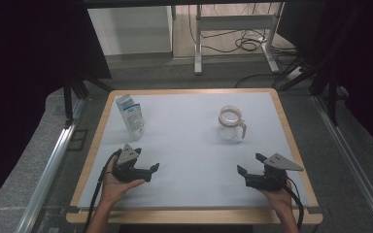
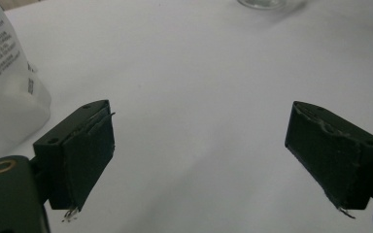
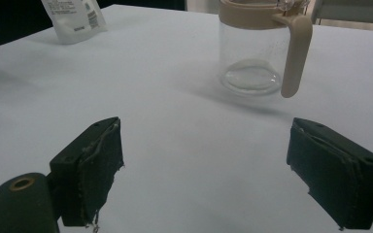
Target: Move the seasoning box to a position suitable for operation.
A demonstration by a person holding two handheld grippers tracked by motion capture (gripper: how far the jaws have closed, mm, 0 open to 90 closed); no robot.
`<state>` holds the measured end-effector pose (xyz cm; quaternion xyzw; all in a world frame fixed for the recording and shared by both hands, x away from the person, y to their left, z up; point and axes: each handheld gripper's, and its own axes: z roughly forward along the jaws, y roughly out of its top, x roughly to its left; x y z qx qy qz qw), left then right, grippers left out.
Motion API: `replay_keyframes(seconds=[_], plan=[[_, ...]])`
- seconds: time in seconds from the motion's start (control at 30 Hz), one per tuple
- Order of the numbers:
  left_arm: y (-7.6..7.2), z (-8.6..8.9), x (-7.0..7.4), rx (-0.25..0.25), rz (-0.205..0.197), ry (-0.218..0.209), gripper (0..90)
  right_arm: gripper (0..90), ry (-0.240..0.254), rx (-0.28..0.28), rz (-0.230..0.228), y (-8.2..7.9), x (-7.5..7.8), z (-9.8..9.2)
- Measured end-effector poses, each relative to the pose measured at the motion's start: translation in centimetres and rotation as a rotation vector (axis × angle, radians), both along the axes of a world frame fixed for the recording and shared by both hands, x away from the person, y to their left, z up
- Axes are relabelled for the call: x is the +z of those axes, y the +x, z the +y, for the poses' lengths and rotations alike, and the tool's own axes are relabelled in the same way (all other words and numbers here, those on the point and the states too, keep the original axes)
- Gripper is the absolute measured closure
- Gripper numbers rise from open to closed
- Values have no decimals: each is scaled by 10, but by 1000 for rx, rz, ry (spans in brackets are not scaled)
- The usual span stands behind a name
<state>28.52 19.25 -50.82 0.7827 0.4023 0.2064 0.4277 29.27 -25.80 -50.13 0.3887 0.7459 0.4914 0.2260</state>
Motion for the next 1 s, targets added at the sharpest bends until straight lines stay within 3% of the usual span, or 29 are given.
replay_keyframes(seconds=[0.07,0.27,0.4,0.53,0.73,1.0], plan=[[-2,-1,1,12,13,24,109,138,-2,-5,-5,-1,1,-1],[-9,4,8,49,-8,38,121,141,-19,-16,2,-2,2,-1],[-11,15,12,61,-1,-15,133,143,-36,-48,8,-3,4,-4],[-11,19,13,43,8,-51,140,173,-18,-69,1,-4,7,-7],[-10,19,14,10,12,-64,148,185,-22,-35,-5,-4,11,-7],[-14,21,20,-18,8,-94,146,183,-53,-32,-33,13,36,-2]])
